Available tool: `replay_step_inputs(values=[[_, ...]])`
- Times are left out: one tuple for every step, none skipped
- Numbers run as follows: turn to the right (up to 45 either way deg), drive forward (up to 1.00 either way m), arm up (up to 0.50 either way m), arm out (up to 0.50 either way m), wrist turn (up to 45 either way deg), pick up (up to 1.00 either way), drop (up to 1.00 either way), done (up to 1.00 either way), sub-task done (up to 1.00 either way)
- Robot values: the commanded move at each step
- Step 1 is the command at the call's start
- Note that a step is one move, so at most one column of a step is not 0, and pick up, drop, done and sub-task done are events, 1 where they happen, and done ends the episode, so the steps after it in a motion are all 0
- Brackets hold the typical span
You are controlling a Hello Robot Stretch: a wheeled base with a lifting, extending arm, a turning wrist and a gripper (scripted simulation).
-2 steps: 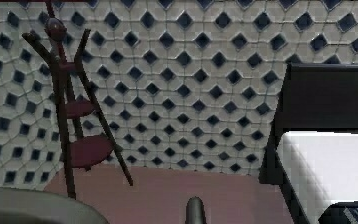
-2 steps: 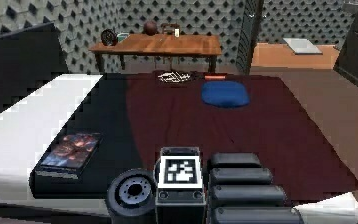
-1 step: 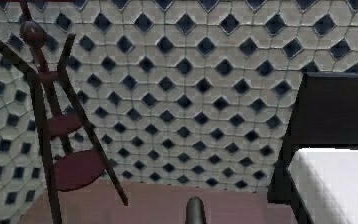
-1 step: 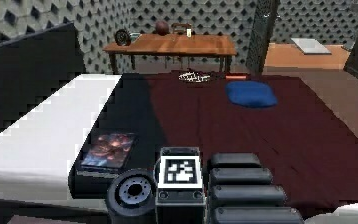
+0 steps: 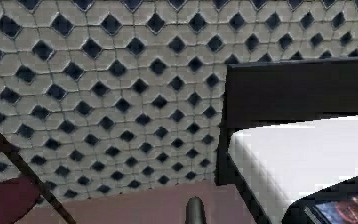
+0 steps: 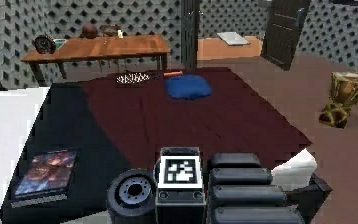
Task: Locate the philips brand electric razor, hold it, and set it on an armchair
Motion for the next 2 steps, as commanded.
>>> replay_step_inputs(values=[[-15.0,0.00,0.00,0.00,0.0,0.00,0.00,0.00,0.00],[6.0,0.00,0.00,0.00,0.0,0.00,0.00,0.00,0.00]])
